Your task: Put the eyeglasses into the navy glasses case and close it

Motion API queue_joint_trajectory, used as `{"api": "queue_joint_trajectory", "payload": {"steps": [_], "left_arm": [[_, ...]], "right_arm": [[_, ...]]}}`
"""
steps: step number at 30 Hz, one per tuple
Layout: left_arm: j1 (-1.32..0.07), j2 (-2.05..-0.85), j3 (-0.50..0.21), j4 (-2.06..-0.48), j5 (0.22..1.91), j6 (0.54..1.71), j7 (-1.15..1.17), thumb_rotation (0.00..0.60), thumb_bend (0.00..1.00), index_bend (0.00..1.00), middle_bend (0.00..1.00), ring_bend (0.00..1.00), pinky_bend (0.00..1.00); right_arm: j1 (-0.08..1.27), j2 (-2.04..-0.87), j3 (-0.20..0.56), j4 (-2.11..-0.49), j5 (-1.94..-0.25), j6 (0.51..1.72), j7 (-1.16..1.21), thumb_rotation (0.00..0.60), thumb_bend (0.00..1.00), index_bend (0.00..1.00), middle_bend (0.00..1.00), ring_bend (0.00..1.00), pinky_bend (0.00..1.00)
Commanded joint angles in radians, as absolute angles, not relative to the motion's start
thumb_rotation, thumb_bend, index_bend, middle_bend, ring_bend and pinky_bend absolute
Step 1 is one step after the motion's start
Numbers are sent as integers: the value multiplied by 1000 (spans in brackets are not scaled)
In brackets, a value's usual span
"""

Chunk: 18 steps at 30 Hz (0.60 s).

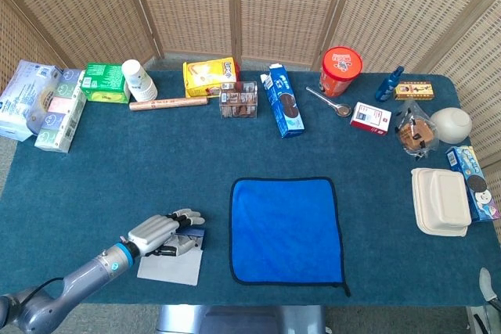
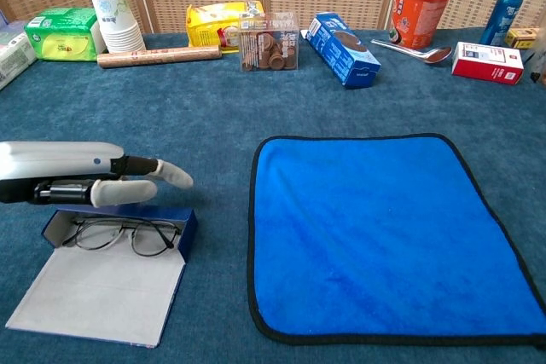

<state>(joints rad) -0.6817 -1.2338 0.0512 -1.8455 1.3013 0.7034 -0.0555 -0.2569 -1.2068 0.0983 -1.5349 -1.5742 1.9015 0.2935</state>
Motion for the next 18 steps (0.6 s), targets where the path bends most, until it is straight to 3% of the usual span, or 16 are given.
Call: {"api": "queue_joint_trajectory", "payload": {"steps": [1,18], "left_arm": [[-671,-1227,62,-1852,1314,713,-64,49,361,105,69,0,209],[-653,-1237,86,-1861,1368,719,-105,47,361,107,69,0,209]], "right_arm": [[-257,-1208,99,-1532,-1576,1903,297,340,364,11,122,0,107],[-259,-1217,93,-1512,-1581,1906,317,340,364,10,122,0,107]]}}
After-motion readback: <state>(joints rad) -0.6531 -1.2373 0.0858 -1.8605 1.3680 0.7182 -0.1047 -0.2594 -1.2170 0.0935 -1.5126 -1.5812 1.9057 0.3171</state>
